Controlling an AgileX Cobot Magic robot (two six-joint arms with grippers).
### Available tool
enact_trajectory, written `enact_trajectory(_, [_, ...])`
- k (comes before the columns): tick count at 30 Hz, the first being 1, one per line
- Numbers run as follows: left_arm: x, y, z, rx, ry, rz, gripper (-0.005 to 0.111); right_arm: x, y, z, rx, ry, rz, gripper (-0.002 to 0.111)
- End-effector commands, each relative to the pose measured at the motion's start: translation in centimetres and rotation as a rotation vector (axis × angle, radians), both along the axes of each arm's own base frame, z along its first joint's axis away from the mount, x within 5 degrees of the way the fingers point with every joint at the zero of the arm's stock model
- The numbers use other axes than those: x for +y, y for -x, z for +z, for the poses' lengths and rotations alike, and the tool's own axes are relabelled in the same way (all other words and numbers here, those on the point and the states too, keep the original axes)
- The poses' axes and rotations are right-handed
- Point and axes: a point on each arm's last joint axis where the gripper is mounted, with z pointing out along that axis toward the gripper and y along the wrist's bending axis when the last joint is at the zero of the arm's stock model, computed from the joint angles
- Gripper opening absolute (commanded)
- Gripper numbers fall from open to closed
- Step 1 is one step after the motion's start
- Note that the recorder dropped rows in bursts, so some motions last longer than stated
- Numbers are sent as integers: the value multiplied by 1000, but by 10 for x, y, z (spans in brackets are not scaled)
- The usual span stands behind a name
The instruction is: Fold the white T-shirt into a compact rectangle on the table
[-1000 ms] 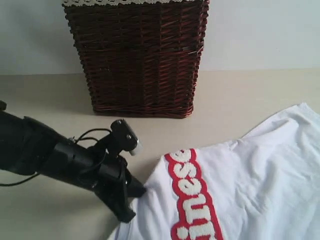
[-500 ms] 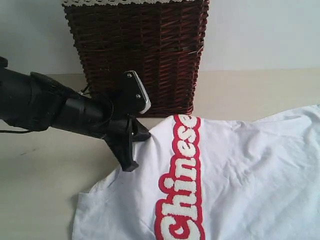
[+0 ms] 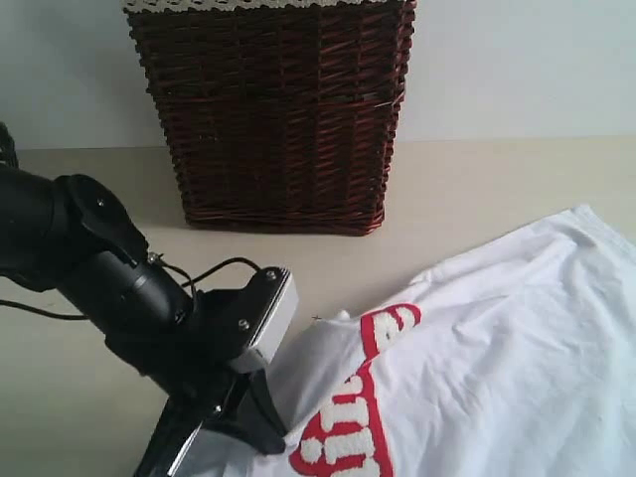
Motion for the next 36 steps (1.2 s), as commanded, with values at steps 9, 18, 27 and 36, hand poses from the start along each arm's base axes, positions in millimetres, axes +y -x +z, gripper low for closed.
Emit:
enact_trajectory(9, [2, 11, -14, 100, 7, 69, 56, 0, 0, -1, -4, 4, 0, 17])
enact_trajectory(18, [1, 4, 9, 92, 54, 179, 61, 0, 0, -1, -4, 4, 0, 17])
enact_trajectory(27, [34, -40, 57, -115, 126, 424, 61, 0, 0, -1, -4, 4, 0, 17])
enact_trajectory(36, [75, -45, 1, -29, 8, 428, 61, 0, 0, -1, -4, 4, 0, 17])
